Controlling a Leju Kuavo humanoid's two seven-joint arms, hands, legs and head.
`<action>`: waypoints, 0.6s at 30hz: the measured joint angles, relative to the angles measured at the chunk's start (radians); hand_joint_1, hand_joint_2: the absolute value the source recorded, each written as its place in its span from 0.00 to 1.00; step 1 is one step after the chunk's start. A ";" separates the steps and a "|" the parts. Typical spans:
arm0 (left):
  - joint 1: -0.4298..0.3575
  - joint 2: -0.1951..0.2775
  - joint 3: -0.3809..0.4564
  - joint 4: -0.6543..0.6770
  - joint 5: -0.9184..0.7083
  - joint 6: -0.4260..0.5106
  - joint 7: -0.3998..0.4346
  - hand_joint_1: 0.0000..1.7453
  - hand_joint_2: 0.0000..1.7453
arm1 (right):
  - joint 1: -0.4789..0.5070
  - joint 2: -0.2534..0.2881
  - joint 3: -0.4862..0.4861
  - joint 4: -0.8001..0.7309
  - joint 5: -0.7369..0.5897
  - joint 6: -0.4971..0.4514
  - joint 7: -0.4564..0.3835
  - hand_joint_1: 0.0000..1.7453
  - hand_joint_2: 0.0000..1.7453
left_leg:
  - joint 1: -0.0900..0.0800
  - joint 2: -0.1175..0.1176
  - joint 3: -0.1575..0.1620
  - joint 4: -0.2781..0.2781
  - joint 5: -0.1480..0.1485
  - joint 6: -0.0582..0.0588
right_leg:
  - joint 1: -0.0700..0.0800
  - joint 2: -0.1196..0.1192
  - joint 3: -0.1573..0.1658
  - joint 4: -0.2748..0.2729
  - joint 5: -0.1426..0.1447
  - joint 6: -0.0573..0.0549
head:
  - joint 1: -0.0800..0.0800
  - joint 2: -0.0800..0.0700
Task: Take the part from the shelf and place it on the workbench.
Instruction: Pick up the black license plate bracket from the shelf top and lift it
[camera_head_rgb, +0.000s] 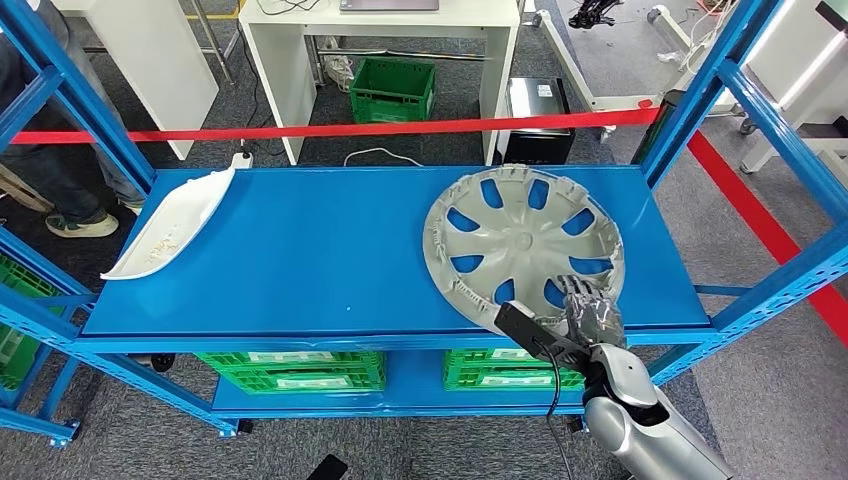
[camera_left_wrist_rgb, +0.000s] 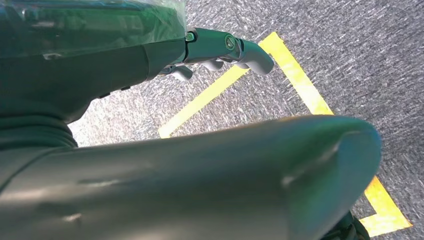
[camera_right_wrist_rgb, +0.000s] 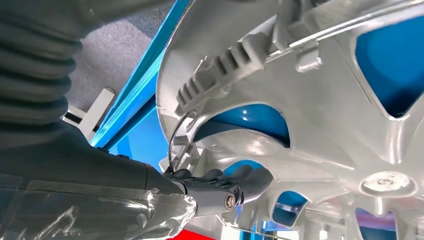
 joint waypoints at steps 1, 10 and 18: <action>0.000 0.000 0.000 0.000 0.000 0.000 0.000 0.00 0.00 | 0.000 0.000 0.000 0.001 0.000 0.000 0.000 0.00 1.00 | 0.000 0.000 0.000 0.000 0.000 0.000 | 0.000 0.000 0.000 0.000 0.000 0.000 | 0.000 0.000; 0.000 0.000 0.000 0.000 -0.002 0.000 0.001 0.00 0.00 | -0.006 0.004 -0.009 0.007 -0.004 -0.003 0.003 0.00 1.00 | 0.000 0.000 0.001 0.000 0.000 0.000 | 0.000 0.000 0.001 0.000 0.000 0.000 | 0.000 0.000; -0.001 0.000 0.000 0.000 -0.010 0.000 0.002 0.00 0.00 | -0.011 0.010 -0.019 0.008 -0.012 -0.009 0.003 0.00 1.00 | 0.000 0.000 0.003 0.000 0.000 0.000 | 0.000 0.000 0.002 0.000 0.000 0.000 | 0.000 0.000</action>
